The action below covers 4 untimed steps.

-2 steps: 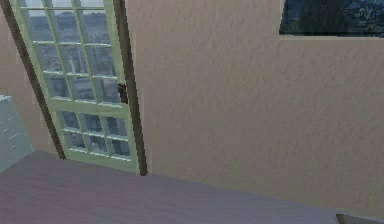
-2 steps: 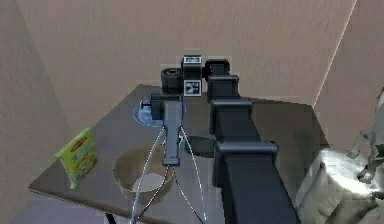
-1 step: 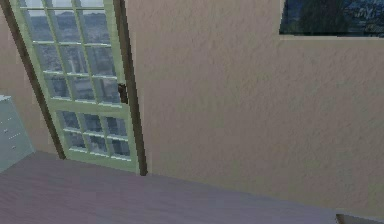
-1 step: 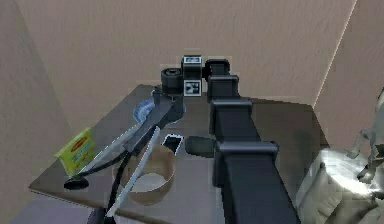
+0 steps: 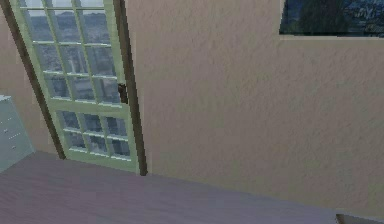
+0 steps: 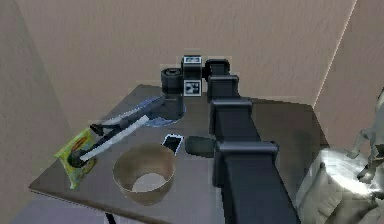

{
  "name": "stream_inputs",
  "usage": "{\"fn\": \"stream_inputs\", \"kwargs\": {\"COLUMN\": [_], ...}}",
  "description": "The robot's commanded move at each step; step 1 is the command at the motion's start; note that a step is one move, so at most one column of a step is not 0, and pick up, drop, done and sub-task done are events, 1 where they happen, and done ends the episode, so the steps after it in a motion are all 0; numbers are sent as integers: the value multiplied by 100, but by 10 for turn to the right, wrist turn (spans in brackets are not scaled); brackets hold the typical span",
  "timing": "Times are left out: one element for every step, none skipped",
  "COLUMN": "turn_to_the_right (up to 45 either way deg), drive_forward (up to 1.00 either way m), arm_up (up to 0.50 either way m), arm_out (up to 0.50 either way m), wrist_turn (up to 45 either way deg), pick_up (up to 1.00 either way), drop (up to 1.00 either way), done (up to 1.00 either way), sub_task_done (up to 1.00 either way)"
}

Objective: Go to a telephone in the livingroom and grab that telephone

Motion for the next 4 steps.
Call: {"fn": "stream_inputs", "kwargs": {"turn_to_the_right": [0,0,0,0], "drive_forward": [0,0,0,0], "arm_up": [0,0,-24,0], "arm_out": [0,0,0,0], "wrist_turn": [450,330,0,0], "pick_up": [0,0,0,100], "drop": [0,0,0,0], "done": [0,0,0,0], "sub_task_done": [0,0,0,0]}}
